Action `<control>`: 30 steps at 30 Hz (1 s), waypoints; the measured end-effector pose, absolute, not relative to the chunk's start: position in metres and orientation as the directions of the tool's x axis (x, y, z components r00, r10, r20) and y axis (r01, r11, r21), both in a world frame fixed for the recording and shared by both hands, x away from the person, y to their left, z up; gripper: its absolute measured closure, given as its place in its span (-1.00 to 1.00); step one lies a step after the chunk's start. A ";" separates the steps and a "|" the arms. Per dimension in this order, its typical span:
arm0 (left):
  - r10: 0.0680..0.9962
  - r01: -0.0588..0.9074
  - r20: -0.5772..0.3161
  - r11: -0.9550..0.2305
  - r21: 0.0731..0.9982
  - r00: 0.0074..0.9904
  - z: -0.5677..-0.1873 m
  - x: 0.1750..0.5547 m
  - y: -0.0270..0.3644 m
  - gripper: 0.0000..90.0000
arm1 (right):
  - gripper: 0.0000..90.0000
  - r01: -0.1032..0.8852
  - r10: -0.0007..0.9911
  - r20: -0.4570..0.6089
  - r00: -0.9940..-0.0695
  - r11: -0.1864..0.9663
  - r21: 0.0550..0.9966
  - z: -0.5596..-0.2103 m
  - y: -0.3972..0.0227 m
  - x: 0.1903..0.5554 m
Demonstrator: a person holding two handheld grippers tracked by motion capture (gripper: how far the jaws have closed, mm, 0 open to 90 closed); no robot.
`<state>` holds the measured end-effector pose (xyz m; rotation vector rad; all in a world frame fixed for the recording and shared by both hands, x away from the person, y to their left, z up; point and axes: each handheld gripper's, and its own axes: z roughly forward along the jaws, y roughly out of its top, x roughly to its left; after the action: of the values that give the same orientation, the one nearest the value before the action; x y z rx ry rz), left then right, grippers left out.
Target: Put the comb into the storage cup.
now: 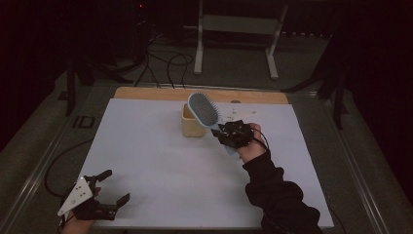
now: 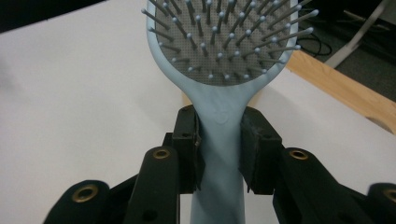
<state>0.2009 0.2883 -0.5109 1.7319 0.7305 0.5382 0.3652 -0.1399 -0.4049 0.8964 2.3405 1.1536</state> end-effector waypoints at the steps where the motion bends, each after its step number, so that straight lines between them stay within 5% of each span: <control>1: 0.710 0.201 -0.013 -0.182 0.962 0.704 -0.511 0.201 0.288 -1.00 | 0.56 0.371 0.686 -0.056 -0.725 0.458 0.808 -0.404 -0.139 0.366; 30: 0.709 0.195 -0.016 -0.172 0.966 0.705 -0.510 0.200 0.290 -1.00 | 0.56 0.291 0.760 -0.055 -0.648 0.314 0.904 -0.382 -0.095 0.407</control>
<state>0.1997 0.2905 -0.5101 1.7199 0.7273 0.5356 0.4069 -0.0952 -0.3818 0.9286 2.1077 1.3009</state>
